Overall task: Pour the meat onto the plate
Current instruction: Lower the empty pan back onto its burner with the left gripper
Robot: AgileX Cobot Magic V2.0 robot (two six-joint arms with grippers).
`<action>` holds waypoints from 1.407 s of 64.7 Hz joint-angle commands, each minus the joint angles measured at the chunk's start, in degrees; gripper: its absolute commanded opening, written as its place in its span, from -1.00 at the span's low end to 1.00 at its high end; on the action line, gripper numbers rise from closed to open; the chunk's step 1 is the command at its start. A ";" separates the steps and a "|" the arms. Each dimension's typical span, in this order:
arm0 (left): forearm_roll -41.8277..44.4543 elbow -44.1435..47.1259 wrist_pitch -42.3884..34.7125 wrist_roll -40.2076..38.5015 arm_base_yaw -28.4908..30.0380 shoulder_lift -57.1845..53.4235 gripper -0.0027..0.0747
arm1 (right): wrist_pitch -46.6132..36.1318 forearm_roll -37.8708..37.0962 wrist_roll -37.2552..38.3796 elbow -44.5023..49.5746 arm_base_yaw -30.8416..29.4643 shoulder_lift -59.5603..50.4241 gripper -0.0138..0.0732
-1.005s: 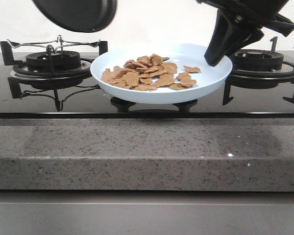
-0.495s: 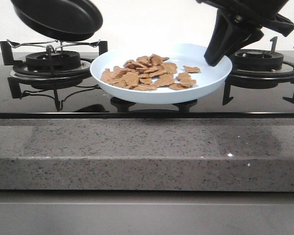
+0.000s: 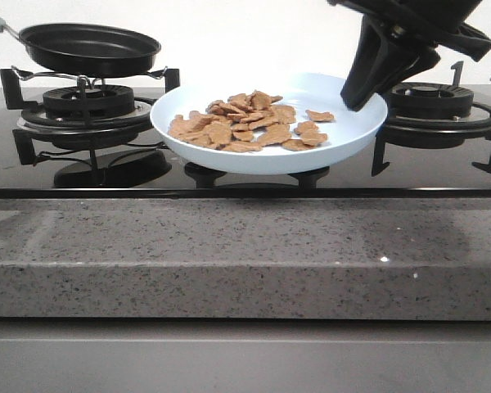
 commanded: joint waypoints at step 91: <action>52.98 -1.11 -0.57 -17.38 -0.38 -26.78 0.40 | -1.81 1.76 -0.51 -1.31 -0.05 -2.32 -0.94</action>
